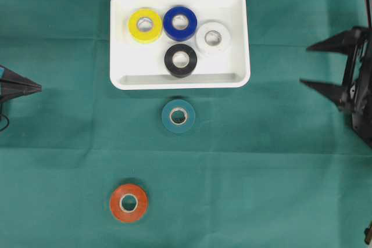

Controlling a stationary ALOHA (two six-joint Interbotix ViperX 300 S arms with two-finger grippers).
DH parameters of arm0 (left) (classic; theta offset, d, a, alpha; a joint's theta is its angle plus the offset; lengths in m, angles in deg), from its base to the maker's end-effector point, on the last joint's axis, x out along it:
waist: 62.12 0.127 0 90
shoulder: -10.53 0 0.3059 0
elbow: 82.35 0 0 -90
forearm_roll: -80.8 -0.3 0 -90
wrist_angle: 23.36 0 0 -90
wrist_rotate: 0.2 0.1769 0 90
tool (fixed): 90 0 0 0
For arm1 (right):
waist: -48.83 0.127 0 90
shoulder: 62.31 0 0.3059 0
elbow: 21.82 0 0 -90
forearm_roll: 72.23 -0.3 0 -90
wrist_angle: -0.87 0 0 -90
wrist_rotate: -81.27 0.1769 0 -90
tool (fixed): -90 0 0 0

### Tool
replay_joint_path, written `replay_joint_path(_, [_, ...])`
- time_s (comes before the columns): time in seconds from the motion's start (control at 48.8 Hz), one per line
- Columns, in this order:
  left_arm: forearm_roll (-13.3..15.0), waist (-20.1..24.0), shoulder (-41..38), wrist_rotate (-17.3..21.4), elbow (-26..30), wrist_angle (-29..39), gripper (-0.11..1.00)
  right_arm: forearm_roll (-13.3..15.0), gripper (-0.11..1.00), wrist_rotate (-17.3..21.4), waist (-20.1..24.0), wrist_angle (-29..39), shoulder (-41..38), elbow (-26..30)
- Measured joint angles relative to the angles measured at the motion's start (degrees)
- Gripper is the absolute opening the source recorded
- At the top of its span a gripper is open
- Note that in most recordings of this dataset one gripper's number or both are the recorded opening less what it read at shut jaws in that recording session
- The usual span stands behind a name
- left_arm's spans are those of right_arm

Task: Put the tape into the white case with the right arm.
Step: 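Open the right gripper and withdraw it to the right, then move the right gripper left down to the orange-red tape roll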

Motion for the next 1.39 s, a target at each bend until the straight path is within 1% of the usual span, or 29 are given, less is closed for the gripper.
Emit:
replay_joint_path(0.184, [0.0,0.0,0.0,0.0,0.0,0.0,0.00,0.0,0.68,0.0,8.5,-0.6,-0.1,-0.3])
replay_joint_path(0.287, [0.0,0.0,0.0,0.0,0.0,0.0,0.00,-0.1,0.65,0.1,11.8,-0.6,-0.2,-0.6])
replay_joint_path(0.348, [0.0,0.0,0.0,-0.1,0.0,0.0,0.00,-0.1,0.64,0.1,13.0,-0.7,-0.3,-0.6])
replay_joint_path(0.512, [0.1,0.0,0.0,0.0,0.0,0.0,0.00,0.0,0.64,0.1,15.3,-0.7,-0.6,-0.8])
replay_joint_path(0.676, [0.0,0.0,0.0,0.0,0.0,0.0,0.00,0.0,0.64,0.0,15.6,-0.8,-1.5,-0.8])
replay_joint_path(0.819, [0.0,-0.1,0.0,0.0,0.0,0.0,0.00,0.0,0.64,0.1,15.6,-1.1,-3.8,-0.6])
replay_joint_path(0.922, [0.0,0.0,0.0,0.0,0.0,0.0,0.00,0.0,0.64,0.1,15.9,-2.0,-7.3,1.0])
replay_joint_path(1.147, [0.0,0.0,0.0,0.0,0.0,0.0,0.00,0.4,0.64,-0.4,17.4,-4.5,-18.0,7.7])
replay_joint_path(1.393, [0.0,0.0,0.0,0.0,0.0,0.0,0.00,2.2,0.64,-0.6,19.7,-5.7,-32.3,17.6])
